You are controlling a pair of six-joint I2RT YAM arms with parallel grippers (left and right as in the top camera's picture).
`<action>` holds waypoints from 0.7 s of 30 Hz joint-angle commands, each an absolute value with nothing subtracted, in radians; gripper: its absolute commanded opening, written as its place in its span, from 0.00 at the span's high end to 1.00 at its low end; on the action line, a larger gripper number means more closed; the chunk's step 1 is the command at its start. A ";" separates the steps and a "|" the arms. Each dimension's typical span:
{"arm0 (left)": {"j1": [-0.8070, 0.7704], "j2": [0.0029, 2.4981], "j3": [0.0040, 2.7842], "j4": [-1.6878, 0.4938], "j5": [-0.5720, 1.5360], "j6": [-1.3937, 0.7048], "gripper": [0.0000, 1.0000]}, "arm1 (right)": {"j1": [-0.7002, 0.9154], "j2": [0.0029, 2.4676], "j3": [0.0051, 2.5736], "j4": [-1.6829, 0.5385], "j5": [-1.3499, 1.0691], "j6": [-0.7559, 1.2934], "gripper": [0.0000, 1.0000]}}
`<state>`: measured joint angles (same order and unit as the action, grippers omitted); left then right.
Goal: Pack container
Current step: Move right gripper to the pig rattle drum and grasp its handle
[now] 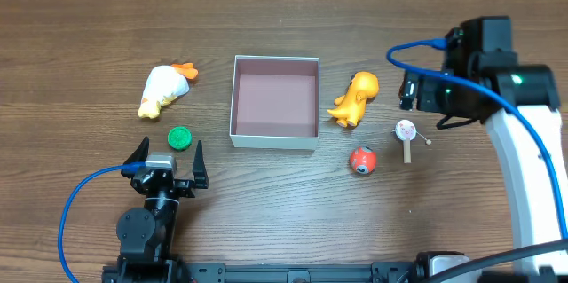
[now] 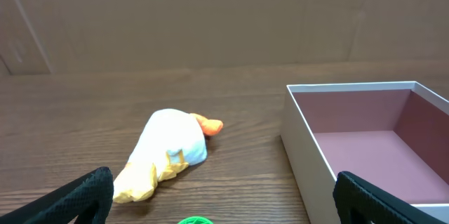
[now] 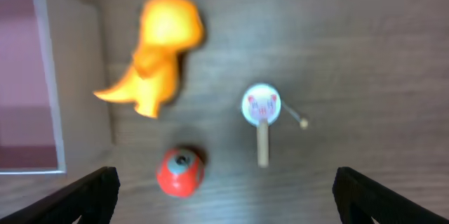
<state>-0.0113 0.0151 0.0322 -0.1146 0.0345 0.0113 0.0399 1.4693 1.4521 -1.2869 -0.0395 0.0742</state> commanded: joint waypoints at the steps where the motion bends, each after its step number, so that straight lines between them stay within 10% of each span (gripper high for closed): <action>1: -0.004 0.004 0.024 -0.112 0.049 0.031 0.00 | 0.038 1.544 1.473 -1.304 -0.020 0.044 0.00; 12: -0.004 0.004 0.024 -0.112 0.049 0.031 0.00 | 0.038 1.633 1.317 -1.179 -0.020 0.044 0.24; 21: -0.004 0.004 0.024 -0.112 0.049 0.031 0.00 | 0.038 1.633 1.137 -1.036 -0.020 0.057 0.24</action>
<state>-0.0113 0.0147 0.0322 -0.1146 0.0345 0.0113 0.0399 1.6329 1.2037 -1.0779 -0.0322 0.0486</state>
